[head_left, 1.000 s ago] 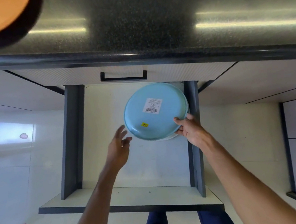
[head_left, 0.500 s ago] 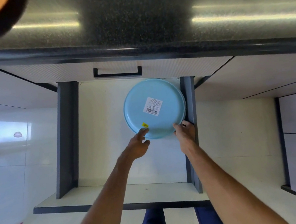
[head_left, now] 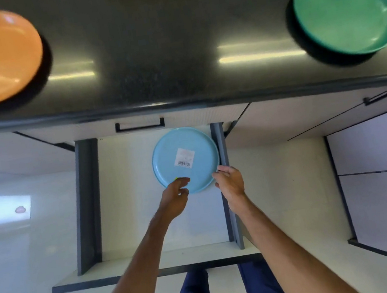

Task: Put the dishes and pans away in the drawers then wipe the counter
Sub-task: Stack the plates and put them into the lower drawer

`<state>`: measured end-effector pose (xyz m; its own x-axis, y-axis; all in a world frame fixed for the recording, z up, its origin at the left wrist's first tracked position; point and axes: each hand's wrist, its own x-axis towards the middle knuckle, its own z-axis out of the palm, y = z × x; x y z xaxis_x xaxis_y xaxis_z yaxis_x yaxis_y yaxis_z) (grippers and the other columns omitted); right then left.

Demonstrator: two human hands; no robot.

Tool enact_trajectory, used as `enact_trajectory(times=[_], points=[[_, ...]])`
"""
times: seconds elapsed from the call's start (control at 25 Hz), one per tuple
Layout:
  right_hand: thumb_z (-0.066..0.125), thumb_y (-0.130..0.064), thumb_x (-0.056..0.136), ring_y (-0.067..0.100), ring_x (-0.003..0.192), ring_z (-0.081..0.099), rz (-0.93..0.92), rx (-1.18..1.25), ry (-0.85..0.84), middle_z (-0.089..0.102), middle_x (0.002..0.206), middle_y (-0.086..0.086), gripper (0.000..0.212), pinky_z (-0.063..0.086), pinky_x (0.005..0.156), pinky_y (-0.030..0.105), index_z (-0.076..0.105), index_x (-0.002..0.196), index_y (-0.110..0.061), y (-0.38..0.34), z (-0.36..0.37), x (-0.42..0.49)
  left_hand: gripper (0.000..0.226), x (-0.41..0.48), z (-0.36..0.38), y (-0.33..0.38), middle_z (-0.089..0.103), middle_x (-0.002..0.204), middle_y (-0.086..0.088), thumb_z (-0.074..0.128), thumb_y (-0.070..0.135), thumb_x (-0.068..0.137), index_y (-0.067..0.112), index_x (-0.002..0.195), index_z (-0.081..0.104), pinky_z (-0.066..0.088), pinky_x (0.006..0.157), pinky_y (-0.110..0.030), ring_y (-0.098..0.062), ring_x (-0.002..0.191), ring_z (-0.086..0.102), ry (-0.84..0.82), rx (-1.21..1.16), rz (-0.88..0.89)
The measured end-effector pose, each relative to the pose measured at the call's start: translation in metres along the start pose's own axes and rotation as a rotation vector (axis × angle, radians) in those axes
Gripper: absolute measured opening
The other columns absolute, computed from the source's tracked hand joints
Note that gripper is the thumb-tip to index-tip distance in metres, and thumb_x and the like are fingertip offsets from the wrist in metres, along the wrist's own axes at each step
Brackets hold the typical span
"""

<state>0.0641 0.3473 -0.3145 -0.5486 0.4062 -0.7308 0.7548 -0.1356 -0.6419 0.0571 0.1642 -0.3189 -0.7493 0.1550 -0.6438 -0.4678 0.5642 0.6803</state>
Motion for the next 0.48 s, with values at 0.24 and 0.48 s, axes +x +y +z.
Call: enact_trajectory(times=[0.24,0.48], points=[[0.066,-0.003,0.089,0.016,0.075,0.067,-0.176,0.063,-0.041,0.074,0.088,0.004,0.027,0.058,0.074,0.033,0.069,0.115,-0.004,-0.110,-0.069,-0.111,0.034,-0.088,-0.027,0.109,0.073,0.109,-0.006,0.050,-0.007,0.087,0.020,0.093,0.071,0.053,0.080,-0.031,-0.029,0.095,0.071,-0.002,-0.123,0.117],[0.066,-0.006,0.094,0.023,0.091,0.074,-0.277,0.105,-0.070,0.074,0.096,0.009,0.018,0.061,0.076,0.035,0.070,0.110,-0.009,-0.183,-0.162,-0.181,0.031,-0.150,-0.018,0.214,0.077,0.096,0.003,0.050,0.000,0.097,0.021,0.095,0.073,0.059,0.079,-0.030,-0.016,0.086,0.074,0.079,-0.093,0.233]])
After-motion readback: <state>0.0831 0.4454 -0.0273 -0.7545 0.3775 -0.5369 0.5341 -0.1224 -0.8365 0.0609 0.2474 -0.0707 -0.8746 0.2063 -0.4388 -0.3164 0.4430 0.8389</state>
